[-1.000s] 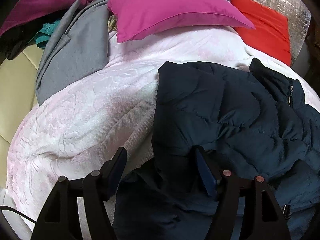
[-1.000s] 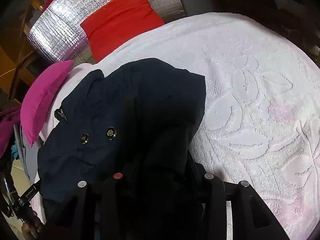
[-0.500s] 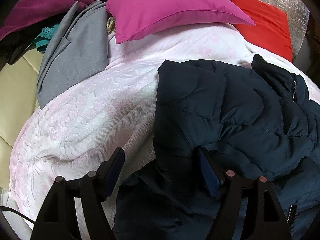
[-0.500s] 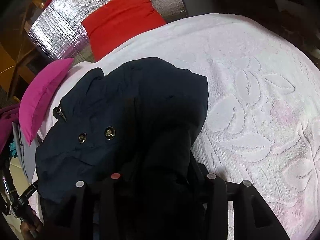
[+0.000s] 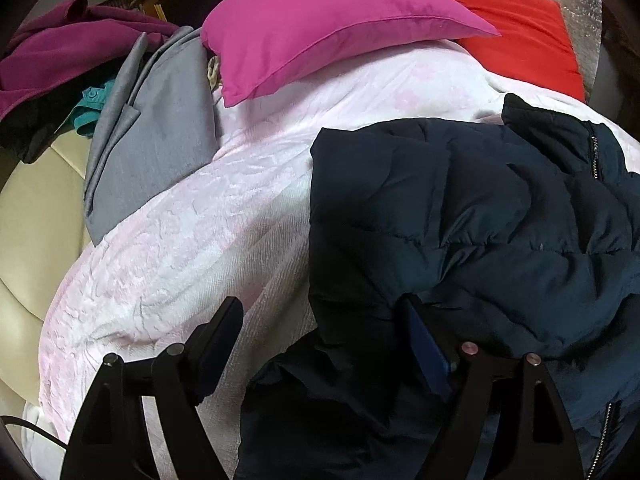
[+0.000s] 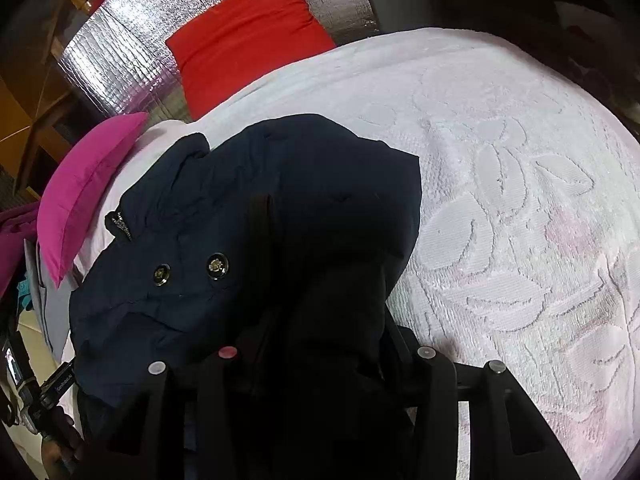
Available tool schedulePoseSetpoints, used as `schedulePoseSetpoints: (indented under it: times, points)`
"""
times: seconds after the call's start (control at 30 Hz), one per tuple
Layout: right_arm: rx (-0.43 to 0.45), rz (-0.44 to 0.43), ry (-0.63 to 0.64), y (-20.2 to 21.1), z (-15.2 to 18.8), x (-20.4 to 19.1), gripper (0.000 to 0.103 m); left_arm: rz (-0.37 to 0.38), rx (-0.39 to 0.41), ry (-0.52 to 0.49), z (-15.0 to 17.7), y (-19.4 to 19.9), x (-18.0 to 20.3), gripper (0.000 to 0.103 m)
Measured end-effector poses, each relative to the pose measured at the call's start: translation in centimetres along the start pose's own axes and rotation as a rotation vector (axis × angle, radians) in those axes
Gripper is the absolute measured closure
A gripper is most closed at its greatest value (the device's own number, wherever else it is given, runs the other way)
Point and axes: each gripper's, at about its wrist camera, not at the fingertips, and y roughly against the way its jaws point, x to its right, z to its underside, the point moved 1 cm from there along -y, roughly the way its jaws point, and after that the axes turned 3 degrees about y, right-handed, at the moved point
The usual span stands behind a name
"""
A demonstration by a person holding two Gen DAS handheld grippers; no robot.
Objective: Fold large clothes
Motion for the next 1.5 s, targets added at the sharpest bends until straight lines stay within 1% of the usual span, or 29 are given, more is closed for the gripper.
schedulePoseSetpoints:
  times: [0.2,0.27,0.3,0.37,0.43,0.47,0.53,0.57,0.6,0.67,0.73,0.83,0.93,1.03,1.13,1.27,1.33,1.43,1.5]
  points:
    - [-0.014,-0.005,-0.008,0.3,0.0,0.1,0.054,-0.011,0.011,-0.018,0.0,0.3,0.2,0.021]
    - [-0.036,-0.004,-0.028,0.9,-0.3,0.5,0.050,-0.019,0.014,-0.027,-0.1,0.8,0.3,0.022]
    - [-0.031,-0.004,-0.042,1.5,-0.5,0.8,0.045,-0.027,0.018,-0.032,-0.2,1.1,0.3,0.022]
    - [0.048,-0.009,-0.084,3.5,-1.0,1.6,0.043,-0.048,0.045,-0.040,-0.4,2.2,0.2,0.022]
    - [0.154,-0.007,-0.091,6.0,-1.3,1.8,0.043,-0.075,0.104,-0.049,-0.6,3.8,0.3,0.022]
    - [0.188,-0.015,-0.083,6.7,-1.3,1.6,0.043,-0.080,0.134,-0.054,-0.7,4.6,0.4,0.022]
    - [0.257,-0.080,-0.038,8.1,-1.1,0.3,0.043,-0.076,0.189,-0.057,-0.8,6.3,0.7,0.022]
    - [0.265,-0.106,-0.018,8.3,-0.9,-0.2,0.043,-0.067,0.211,-0.059,-0.8,7.1,1.0,0.022]
    - [0.268,-0.151,0.029,8.4,-0.6,-1.6,0.043,-0.052,0.232,-0.065,-0.7,7.8,1.4,0.022]
    - [0.253,-0.202,0.112,8.2,0.1,-3.9,0.043,-0.030,0.262,-0.081,-0.5,8.8,2.2,0.022]
    - [0.221,-0.229,0.176,7.5,0.9,-5.9,0.047,-0.009,0.278,-0.105,-0.3,9.5,3.2,0.022]
    - [0.170,-0.235,0.219,6.1,1.8,-7.9,0.047,0.024,0.267,-0.136,0.0,9.5,5.0,0.022]
    - [0.129,-0.237,0.211,4.7,2.4,-8.6,0.047,0.037,0.251,-0.162,0.3,9.2,6.3,0.022]
    - [0.074,-0.228,0.173,3.2,3.1,-8.7,0.047,0.043,0.238,-0.184,0.7,8.9,7.3,0.022]
    - [-0.003,-0.208,0.137,0.6,3.1,-8.5,0.049,0.046,0.214,-0.201,1.2,8.3,8.3,0.022]
    - [-0.022,-0.189,0.159,-0.1,3.3,-8.5,0.050,0.037,0.185,-0.223,1.6,6.9,9.1,0.022]
    - [-0.026,-0.180,0.173,-0.4,3.3,-8.8,0.049,0.045,0.161,-0.221,1.8,6.2,9.3,0.022]
    - [-0.033,-0.177,0.181,-0.6,3.2,-8.7,0.049,0.075,0.101,-0.206,2.0,5.0,9.2,0.021]
    - [-0.041,-0.191,0.178,-0.4,3.0,-8.3,0.048,0.109,0.054,-0.178,1.9,4.5,8.8,0.021]
